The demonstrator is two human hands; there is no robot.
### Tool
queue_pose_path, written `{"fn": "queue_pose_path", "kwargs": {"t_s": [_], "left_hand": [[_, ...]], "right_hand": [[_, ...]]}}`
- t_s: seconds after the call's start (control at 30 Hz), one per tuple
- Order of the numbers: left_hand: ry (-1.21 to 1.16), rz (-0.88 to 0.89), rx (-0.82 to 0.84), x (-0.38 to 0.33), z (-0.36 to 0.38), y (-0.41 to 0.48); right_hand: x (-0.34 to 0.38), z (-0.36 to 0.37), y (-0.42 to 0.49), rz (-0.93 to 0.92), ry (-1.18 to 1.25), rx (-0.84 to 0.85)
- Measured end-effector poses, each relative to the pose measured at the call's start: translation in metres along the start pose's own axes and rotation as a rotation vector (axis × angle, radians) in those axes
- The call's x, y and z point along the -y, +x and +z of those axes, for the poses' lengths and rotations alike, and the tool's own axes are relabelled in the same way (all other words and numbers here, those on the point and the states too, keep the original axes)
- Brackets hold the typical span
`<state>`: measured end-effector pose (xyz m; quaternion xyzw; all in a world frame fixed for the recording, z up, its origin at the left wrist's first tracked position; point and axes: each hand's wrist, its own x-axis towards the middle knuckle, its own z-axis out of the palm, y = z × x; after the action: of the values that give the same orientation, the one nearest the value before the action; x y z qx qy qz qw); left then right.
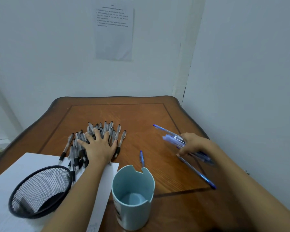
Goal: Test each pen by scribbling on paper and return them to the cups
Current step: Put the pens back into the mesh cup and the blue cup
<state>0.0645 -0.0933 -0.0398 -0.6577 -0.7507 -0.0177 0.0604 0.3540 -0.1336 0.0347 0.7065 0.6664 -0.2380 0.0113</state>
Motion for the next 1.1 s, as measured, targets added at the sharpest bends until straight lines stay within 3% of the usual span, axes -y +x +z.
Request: {"fn": "queue_pose_path", "kwargs": {"t_s": [0.2,0.47,0.7,0.8,0.9,1.1], "left_hand": [[0.002,0.006,-0.002,0.001,0.000,0.000],[-0.006,0.008,-0.016,0.000,0.000,-0.001],[-0.007,0.007,-0.025,0.001,0.001,0.000],[-0.009,0.011,-0.027,0.000,0.001,-0.001],[-0.009,0.004,-0.025,0.001,0.001,-0.001],[-0.021,0.008,-0.021,0.001,0.001,0.000]], "right_hand": [[0.007,0.021,0.009,0.061,0.031,0.009],[0.048,0.044,0.039,-0.038,0.251,-0.266],[0.085,0.017,0.025,-0.418,0.640,-0.568],[0.086,0.007,0.015,-0.550,0.779,-0.474],[0.074,0.010,0.011,-0.594,0.717,-0.310],[0.046,0.031,0.011,-0.435,0.498,-0.166]]}}
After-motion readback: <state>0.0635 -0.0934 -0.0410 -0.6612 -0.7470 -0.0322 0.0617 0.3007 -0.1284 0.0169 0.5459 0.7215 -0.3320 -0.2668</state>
